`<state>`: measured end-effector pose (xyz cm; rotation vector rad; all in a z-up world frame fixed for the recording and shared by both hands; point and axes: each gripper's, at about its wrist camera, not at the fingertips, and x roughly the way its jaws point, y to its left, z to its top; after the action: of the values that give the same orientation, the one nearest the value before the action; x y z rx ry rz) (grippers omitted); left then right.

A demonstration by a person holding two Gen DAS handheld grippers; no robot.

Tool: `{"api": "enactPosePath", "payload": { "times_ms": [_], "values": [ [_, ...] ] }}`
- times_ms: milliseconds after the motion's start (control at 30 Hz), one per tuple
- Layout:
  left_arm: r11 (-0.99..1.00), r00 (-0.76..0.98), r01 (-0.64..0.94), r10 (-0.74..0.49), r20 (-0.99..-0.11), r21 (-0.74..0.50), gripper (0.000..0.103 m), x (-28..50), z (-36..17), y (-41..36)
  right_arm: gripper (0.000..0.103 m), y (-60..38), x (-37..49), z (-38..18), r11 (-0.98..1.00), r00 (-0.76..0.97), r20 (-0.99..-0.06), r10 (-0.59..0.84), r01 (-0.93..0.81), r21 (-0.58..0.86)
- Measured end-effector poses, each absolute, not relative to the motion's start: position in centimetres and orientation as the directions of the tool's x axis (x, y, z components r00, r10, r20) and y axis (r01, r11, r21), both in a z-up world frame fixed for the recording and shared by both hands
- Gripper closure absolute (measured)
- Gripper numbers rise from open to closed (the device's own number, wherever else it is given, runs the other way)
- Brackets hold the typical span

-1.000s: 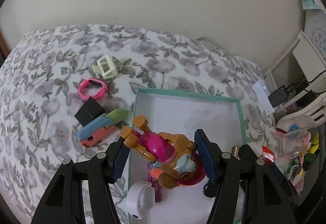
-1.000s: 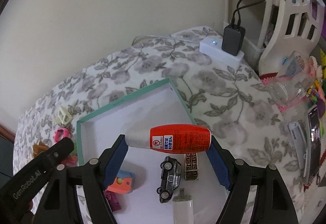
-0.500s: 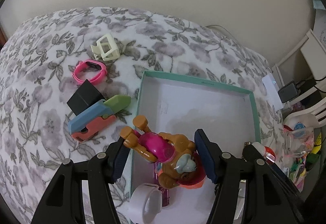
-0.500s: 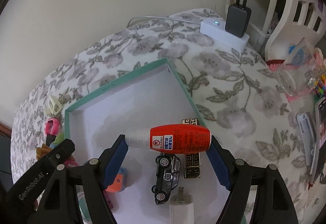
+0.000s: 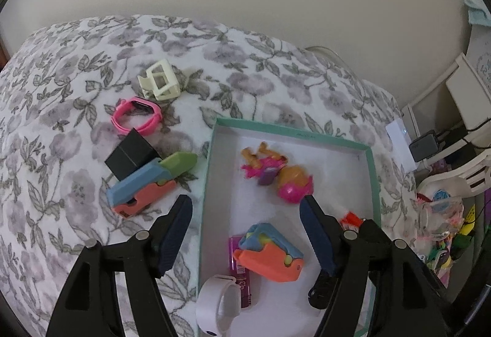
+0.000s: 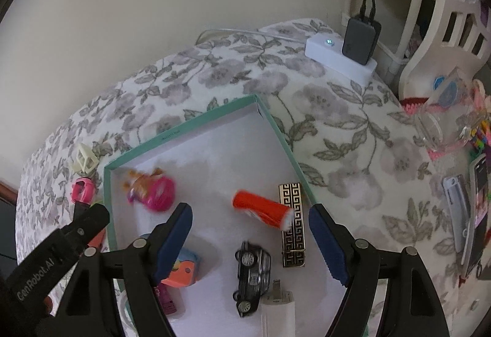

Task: Organize rigid objects
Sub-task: 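Lower the dog figure and bottle into the tray with both tools, then open both tools and withdraw them from the tray toward the bed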

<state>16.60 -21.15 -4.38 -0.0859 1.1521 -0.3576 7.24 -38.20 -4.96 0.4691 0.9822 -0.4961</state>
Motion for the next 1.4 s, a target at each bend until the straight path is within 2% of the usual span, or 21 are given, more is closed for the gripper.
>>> {"api": "enactPosePath", "payload": {
  "times_ms": [433,500,533,600,733,867,967,1400],
  "values": [
    [0.973,0.435,0.151,-0.225,-0.872,-0.176,0.027,17.7,-0.8,-17.0,0.021,-36.0,6.9,1.1,0.834,0.558,-0.798,-0.228,0.535,0.136],
    [0.977,0.448,0.13,-0.208,-0.87,-0.167,0.011,17.9,-0.4,-16.0,0.02,-35.5,6.8,1.8,0.84,0.574,-0.784,-0.234,0.525,0.134],
    [0.979,0.453,0.121,-0.204,-0.868,-0.166,0.009,18.0,-0.3,-15.5,0.018,-35.2,6.8,2.1,0.843,0.583,-0.777,-0.237,0.521,0.134],
    [0.982,0.463,0.099,-0.189,-0.866,-0.161,0.009,18.2,0.0,-14.4,0.01,-34.8,7.0,2.2,0.848,0.592,-0.77,-0.236,0.512,0.134],
    [0.992,0.484,0.044,-0.124,-0.866,-0.118,0.009,18.6,0.2,-12.2,0.01,-33.6,7.8,1.3,0.865,0.573,-0.787,-0.231,0.491,0.104],
    [0.997,0.495,-0.03,-0.046,-0.868,-0.071,0.002,19.2,-0.1,-9.6,0.01,-32.1,8.6,0.6,0.885,0.566,-0.795,-0.217,0.457,0.084],
    [0.994,0.478,-0.091,-0.009,-0.878,-0.06,0.002,19.7,-0.5,-7.5,0.0,-31.0,9.1,0.1,0.897,0.564,-0.799,-0.21,0.435,0.071],
    [0.966,0.474,-0.255,0.096,-0.875,-0.032,0.002,20.5,-0.5,0.2,0.0,-25.3,11.3,-1.4,0.947,0.558,-0.816,-0.152,0.319,0.042]
  ]
}}
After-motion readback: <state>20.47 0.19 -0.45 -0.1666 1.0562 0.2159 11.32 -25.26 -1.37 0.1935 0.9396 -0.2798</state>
